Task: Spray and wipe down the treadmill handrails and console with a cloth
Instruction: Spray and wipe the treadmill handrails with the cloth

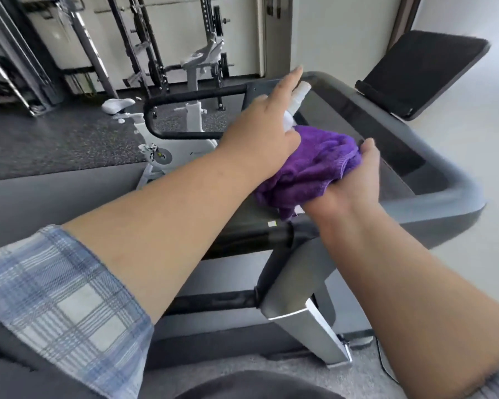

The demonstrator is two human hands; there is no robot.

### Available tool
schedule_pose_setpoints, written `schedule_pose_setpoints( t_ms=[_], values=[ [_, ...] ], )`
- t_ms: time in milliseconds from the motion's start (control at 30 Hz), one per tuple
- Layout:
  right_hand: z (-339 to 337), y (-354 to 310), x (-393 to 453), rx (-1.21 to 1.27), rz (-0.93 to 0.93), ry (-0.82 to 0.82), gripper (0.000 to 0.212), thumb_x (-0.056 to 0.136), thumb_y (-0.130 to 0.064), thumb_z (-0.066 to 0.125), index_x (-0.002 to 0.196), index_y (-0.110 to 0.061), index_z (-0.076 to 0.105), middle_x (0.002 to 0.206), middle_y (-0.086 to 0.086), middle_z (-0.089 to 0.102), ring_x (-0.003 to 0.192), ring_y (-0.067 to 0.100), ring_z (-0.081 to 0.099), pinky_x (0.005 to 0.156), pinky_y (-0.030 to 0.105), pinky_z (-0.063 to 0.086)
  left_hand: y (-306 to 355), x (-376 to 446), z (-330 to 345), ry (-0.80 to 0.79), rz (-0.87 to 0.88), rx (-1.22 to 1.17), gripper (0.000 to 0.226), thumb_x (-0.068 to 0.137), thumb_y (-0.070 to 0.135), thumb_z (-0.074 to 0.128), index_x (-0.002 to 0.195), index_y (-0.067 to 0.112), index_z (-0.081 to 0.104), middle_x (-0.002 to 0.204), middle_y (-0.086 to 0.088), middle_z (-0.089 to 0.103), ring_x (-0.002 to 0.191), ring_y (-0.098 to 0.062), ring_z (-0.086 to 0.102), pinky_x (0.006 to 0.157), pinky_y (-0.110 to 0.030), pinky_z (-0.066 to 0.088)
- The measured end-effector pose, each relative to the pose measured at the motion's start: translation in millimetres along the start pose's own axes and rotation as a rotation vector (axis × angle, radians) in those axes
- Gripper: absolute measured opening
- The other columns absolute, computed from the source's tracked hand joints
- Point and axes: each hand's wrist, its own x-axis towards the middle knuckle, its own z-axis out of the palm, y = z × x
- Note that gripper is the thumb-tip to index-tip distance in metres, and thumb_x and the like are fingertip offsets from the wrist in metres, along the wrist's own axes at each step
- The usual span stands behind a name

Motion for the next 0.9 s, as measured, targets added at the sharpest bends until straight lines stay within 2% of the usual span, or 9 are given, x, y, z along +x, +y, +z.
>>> schedule_pose_setpoints(
  t_ms=[167,233,367,467,600,667,767,833,900],
  values=[
    [26,47,-14,0.081,0.147,-0.133,0.081,0.097,-0.070,0.033,0.122,0.001,0.063,0.119,0.032,0.065,0.118,0.048,0.058,0.110,0.060,0.036,-27,-28,-39,-0.026,-0.079,0.121,0.068,0.084,0.021,0.055,0.147,0.035,0.034,0.132,0.005,0.061,0.114,-0.026,0.057,0.085,-0.030,0.042],
    [32,66,-22,0.098,0.165,-0.190,0.082,0.096,-0.072,0.032,0.124,-0.002,0.062,0.127,0.029,0.061,0.127,0.047,0.053,0.113,0.061,0.033,-36,-42,-53,-0.022,-0.079,0.152,0.066,0.084,0.023,0.057,0.145,0.036,0.035,0.133,0.007,0.060,0.116,-0.026,0.057,0.085,-0.030,0.041],
    [34,105,-40,-0.099,0.194,-0.280,0.081,0.095,-0.074,0.028,0.137,-0.009,0.053,0.140,0.025,0.054,0.137,0.042,0.046,0.116,0.058,0.030,-52,-72,-72,-0.025,-0.079,0.202,0.065,0.087,0.028,0.055,0.146,0.037,0.032,0.129,0.008,0.063,0.113,-0.025,0.058,0.083,-0.031,0.041],
    [31,138,-57,-0.196,0.206,-0.223,0.076,0.098,-0.069,0.031,0.146,-0.013,0.048,0.139,0.023,0.057,0.131,0.038,0.054,0.114,0.054,0.038,-64,-100,-83,-0.052,-0.050,0.227,0.067,0.090,0.032,0.054,0.150,0.034,0.025,0.139,0.007,0.058,0.119,-0.027,0.059,0.093,-0.036,0.045],
    [36,182,-92,-0.179,0.130,-0.121,0.061,0.103,-0.060,0.034,0.132,-0.014,0.059,0.106,0.017,0.072,0.110,0.034,0.066,0.096,0.047,0.051,-69,-147,-105,-0.060,-0.033,0.232,0.070,0.094,0.030,0.055,0.153,0.033,0.019,0.134,-0.004,0.060,0.115,-0.030,0.059,0.085,-0.038,0.041],
    [40,204,-110,-0.164,0.087,-0.074,0.056,0.103,-0.058,0.034,0.128,-0.016,0.061,0.100,0.015,0.073,0.104,0.033,0.068,0.089,0.044,0.053,-72,-172,-115,-0.045,-0.026,0.212,0.070,0.096,0.035,0.054,0.154,0.034,0.015,0.136,-0.005,0.058,0.116,-0.030,0.058,0.087,-0.040,0.043],
    [37,236,-133,-0.154,0.068,-0.006,0.058,0.102,-0.056,0.037,0.131,-0.013,0.063,0.113,0.017,0.072,0.116,0.035,0.065,0.101,0.048,0.049,-85,-206,-125,-0.055,-0.078,0.190,0.074,0.096,0.044,0.053,0.156,0.032,0.011,0.138,-0.006,0.056,0.119,-0.030,0.057,0.082,-0.036,0.037],
    [34,248,-147,-0.164,0.058,0.028,0.056,0.103,-0.054,0.037,0.127,-0.012,0.066,0.117,0.017,0.071,0.118,0.034,0.064,0.105,0.047,0.046,-89,-228,-129,-0.057,-0.126,0.150,0.074,0.095,0.042,0.054,0.156,0.032,0.013,0.140,-0.004,0.054,0.120,-0.029,0.055,0.080,-0.034,0.032],
    [32,251,-158,-0.177,0.022,0.082,0.054,0.104,-0.051,0.038,0.125,-0.010,0.067,0.117,0.017,0.071,0.114,0.033,0.067,0.105,0.046,0.047,-89,-246,-131,-0.051,-0.148,0.016,0.073,0.093,0.034,0.055,0.155,0.032,0.017,0.146,0.000,0.050,0.124,-0.027,0.053,0.089,-0.035,0.041]
  ],
)
